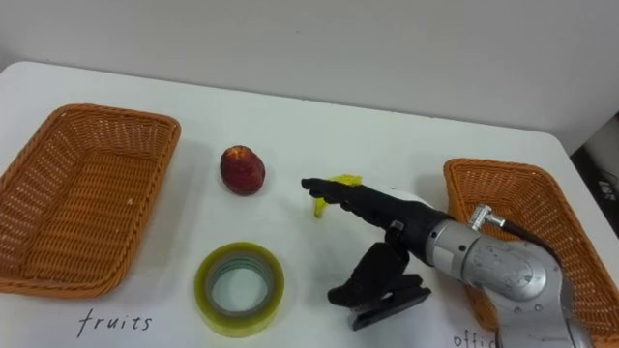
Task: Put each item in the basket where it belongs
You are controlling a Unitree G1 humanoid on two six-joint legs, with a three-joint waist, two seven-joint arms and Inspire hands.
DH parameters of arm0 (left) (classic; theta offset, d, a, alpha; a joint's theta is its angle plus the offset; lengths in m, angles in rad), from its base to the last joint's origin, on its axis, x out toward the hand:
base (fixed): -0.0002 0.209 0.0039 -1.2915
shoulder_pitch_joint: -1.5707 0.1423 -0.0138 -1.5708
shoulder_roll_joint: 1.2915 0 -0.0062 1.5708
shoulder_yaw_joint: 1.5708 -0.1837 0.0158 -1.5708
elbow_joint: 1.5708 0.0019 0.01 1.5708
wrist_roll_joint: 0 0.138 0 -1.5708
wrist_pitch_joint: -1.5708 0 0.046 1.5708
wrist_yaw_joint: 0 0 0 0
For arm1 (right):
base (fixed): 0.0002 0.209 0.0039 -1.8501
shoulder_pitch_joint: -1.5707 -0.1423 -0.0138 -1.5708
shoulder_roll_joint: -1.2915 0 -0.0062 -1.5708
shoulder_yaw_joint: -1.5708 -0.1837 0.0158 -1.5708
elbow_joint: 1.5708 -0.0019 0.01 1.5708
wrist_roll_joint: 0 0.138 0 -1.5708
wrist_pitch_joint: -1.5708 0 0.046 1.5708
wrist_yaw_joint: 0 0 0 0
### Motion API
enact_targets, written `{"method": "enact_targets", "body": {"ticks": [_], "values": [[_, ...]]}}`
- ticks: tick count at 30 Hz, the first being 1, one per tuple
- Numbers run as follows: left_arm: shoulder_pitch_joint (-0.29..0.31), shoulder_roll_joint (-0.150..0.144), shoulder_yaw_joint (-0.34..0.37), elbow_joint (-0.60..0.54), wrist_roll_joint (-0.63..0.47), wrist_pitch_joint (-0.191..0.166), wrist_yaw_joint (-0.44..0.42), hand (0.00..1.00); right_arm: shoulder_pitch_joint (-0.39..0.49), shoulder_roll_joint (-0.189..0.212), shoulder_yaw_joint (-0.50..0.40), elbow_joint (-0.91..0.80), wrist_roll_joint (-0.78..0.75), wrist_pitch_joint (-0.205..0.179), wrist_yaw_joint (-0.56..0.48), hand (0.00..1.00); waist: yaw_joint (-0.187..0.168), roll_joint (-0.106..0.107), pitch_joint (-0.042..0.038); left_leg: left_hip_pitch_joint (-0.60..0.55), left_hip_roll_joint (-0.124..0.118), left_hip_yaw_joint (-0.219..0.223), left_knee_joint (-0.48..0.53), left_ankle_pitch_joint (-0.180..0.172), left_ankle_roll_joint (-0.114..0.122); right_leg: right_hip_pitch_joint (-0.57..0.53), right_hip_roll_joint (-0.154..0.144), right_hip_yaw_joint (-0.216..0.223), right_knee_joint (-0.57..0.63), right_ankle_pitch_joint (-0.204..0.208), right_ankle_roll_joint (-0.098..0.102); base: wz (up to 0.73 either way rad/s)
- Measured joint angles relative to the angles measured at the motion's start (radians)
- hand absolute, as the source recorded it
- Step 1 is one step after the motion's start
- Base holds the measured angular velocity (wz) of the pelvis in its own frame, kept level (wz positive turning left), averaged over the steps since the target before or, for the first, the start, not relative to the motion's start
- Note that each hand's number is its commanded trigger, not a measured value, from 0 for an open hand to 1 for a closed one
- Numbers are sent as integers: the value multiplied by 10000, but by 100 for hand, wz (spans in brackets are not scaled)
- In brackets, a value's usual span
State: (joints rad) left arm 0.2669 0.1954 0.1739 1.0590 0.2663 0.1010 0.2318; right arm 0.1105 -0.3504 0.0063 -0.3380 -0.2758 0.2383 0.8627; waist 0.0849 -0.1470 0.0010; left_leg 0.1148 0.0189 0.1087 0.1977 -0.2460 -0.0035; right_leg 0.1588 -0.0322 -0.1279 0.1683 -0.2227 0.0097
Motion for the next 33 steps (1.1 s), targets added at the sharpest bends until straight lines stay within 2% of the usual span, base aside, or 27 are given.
{"method": "enact_targets", "body": {"ticks": [19,24,33], "values": [[-134,94,59,-10,11,-157,-80,0,99,-39,3,114,-1094,19,20,0,-33,-208,-17,-69,0,-22,9,0,0,-82,-6,-41,2,5,-1,0],[-139,103,213,-8,37,-156,-262,0,100,-75,0,107,-1452,31,433,0,-89,-275,-52,-158,-4,-40,11,0,1,-140,-8,-51,2,8,-3,0],[-131,111,214,-6,9,-139,-308,0,332,-113,-2,109,-1648,50,915,0,-198,-276,-44,-164,-1,-41,6,0,1,-172,-5,-33,-9,15,-3,0]]}}
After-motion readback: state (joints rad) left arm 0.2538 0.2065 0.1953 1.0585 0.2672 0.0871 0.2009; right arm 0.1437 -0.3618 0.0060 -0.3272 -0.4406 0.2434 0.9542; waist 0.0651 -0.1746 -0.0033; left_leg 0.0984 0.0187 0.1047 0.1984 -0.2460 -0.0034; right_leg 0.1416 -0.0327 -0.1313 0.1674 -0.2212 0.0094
